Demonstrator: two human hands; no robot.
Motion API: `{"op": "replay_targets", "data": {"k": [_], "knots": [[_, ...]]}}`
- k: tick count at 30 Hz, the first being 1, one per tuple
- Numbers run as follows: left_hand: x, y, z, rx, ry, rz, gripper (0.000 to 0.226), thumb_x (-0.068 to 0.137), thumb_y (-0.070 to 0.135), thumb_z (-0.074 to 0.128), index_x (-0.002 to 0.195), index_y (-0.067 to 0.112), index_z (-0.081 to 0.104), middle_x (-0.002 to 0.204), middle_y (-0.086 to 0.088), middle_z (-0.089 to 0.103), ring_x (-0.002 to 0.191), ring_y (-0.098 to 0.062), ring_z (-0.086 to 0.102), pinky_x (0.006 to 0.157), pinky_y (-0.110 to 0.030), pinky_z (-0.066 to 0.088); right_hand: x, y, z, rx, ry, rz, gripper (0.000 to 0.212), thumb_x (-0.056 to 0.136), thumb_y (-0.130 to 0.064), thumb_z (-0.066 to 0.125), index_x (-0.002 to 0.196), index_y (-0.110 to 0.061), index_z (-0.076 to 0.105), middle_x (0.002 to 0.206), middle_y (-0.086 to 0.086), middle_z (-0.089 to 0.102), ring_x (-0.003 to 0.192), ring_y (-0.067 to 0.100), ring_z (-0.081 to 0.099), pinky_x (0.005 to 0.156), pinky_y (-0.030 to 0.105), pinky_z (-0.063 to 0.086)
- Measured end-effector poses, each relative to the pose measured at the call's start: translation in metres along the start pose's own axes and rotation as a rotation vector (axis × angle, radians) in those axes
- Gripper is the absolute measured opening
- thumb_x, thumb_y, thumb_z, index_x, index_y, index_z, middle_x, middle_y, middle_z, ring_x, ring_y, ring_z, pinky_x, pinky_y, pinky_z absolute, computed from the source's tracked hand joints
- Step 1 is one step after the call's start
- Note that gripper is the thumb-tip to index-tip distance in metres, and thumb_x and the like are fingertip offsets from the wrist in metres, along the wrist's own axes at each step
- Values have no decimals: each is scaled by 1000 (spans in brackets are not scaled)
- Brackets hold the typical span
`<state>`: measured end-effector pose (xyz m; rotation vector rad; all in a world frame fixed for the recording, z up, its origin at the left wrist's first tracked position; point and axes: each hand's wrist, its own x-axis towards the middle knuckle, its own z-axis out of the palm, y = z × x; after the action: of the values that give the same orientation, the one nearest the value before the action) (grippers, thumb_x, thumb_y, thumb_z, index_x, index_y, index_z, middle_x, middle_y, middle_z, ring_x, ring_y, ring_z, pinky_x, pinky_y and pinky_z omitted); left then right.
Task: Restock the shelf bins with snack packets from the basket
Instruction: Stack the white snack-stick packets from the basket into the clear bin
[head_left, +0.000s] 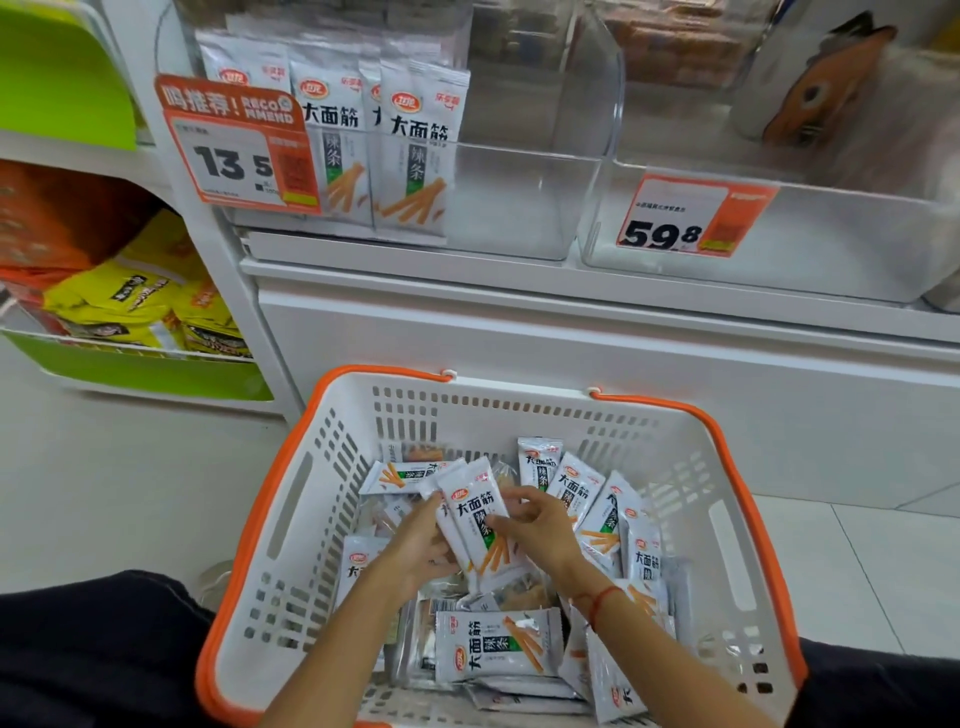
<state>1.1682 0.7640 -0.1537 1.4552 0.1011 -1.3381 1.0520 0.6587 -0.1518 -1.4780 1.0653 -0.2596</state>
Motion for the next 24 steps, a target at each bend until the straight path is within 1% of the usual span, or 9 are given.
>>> {"op": "replay_targets", "data": {"k": [3,7,10,12,15,17,19,21,24], "knots": [[-4,4,10,-11,-45,-27,32,99,39,40,102,14,60,94,-8,66,84,-20,61,66,-34,47,0,8,3,-2,87,-26,23,77,-11,77,96,-16,65,85,7,70,74,23,66,66,30,56],[-1,-1,19,126,-57,76,22,98,23,46,115,17,59,104,-4,69,92,-18,65,67,-29,48,2,9,3,21,168,-80,28,76,-16,79,102,-14,68,86,0,63,78,22,65,64,16,51],[2,-7,21,133,-48,163,22,100,24,43,119,31,55,127,-4,61,109,-20,61,91,-40,51,2,7,4,34,145,-70,28,79,-16,76,104,-9,66,80,6,64,71,21,63,66,21,54],[2,-8,20,165,-42,179,33,101,34,39,134,37,42,147,5,39,132,-22,42,110,-48,33,5,4,6,52,70,-33,30,83,-17,72,109,-3,66,83,10,68,76,25,66,78,34,57],[6,-8,13,239,66,131,48,102,39,29,149,30,22,153,5,26,141,-23,26,115,-47,22,14,-7,0,-121,-2,-19,24,90,-13,59,114,-10,63,93,6,68,74,22,62,78,33,55],[11,-7,10,167,113,91,43,103,36,28,144,23,34,146,-5,42,131,-27,43,111,-48,31,21,-8,-18,-347,144,-6,28,90,-11,54,118,-9,57,106,8,63,75,19,62,69,31,53],[11,-2,12,5,156,57,35,104,28,31,132,15,48,125,-13,59,105,-28,59,97,-44,45,24,0,-44,-560,282,71,31,88,-15,57,116,-4,51,110,11,60,87,25,63,68,33,49],[9,4,15,-100,182,34,28,103,25,35,120,13,54,101,-12,66,83,-25,61,80,-38,49,25,14,-63,-744,278,157,45,84,-31,65,114,-2,49,113,12,58,101,28,58,81,36,51],[7,8,18,-131,147,44,21,102,21,38,106,15,58,90,-5,66,77,-20,61,73,-32,49,25,26,-60,-933,192,192,47,86,-42,60,113,-4,53,120,11,52,111,29,52,92,37,47]]}}
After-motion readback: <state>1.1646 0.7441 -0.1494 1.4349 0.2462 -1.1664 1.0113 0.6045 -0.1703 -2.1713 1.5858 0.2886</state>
